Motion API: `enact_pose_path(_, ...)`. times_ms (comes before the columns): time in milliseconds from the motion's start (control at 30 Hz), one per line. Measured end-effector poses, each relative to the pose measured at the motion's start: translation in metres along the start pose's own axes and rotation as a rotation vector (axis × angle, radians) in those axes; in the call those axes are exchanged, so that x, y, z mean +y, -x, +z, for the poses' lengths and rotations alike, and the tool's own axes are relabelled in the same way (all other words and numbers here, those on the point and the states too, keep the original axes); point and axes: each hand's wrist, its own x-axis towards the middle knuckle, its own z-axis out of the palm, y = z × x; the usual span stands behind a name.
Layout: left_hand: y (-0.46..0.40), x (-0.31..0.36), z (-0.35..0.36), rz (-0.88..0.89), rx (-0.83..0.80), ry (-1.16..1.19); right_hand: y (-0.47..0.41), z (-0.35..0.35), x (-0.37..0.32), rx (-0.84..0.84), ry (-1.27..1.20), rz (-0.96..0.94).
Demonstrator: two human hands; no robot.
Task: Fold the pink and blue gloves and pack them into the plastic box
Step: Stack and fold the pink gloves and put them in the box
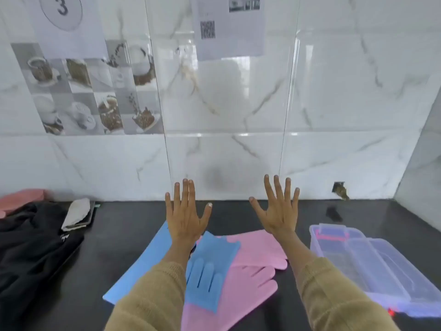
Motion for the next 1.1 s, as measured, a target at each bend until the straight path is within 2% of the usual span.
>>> enact_pose_path(67,0.02,-0.005,0.013,-0.013,-0.095,-0.038,0.021,0.015,0.006,-0.062,0.056,-0.004)
enact_pose_path(233,0.075,-0.022,0.054,-0.045,-0.212,-0.082,0.074,0.054,0.026,-0.239,0.123,0.008)
enact_pose_path(333,0.093,-0.023,0.069,-0.067,-0.317,-0.095,0.1,0.074,0.035,-0.407,0.093,0.053)
enact_pose_path(433,0.092,-0.024,0.074,-0.092,-0.344,-0.045,0.108,0.082,0.038,-0.527,0.016,0.128)
enact_pose_path(800,0.083,-0.027,0.078,-0.08,-0.608,0.044,0.103,0.082,0.034,-0.499,0.022,0.11)
enact_pose_path(1100,0.089,-0.029,0.079,-0.086,-0.582,0.058,0.106,0.082,0.034,-0.513,0.038,0.108)
